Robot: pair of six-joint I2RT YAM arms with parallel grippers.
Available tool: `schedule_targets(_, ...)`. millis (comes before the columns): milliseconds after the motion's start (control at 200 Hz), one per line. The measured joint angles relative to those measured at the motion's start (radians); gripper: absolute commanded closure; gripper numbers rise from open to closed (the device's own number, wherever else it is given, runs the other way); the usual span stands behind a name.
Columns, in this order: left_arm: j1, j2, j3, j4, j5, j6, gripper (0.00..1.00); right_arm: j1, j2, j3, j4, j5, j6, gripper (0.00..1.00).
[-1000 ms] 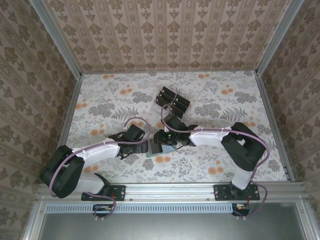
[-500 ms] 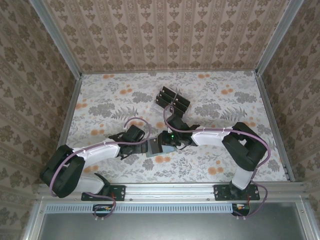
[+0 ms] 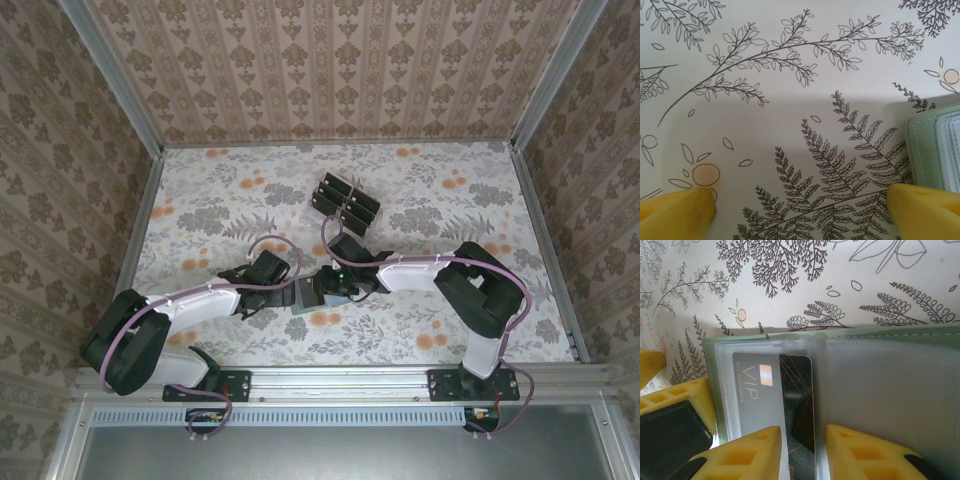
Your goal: Put the credit cards into the card holder
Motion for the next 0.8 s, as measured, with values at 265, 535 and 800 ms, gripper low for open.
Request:
schedule_targets(265,0.000,0.001,-0.002,0.002,-0.003,0.000,0.00,0.013,0.015,0.018,0.000,0.000,0.004,0.71)
schedule_targets(535,0.000,0.002,-0.002,0.002,-0.003,0.000,0.00,0.028,0.028,0.032,0.008,0.000,0.008,0.72)
schedule_targets(800,0.000,0.002,-0.002,0.002,-0.003,0.000,0.00,0.035,0.037,0.051,0.000,-0.003,0.003,0.56)
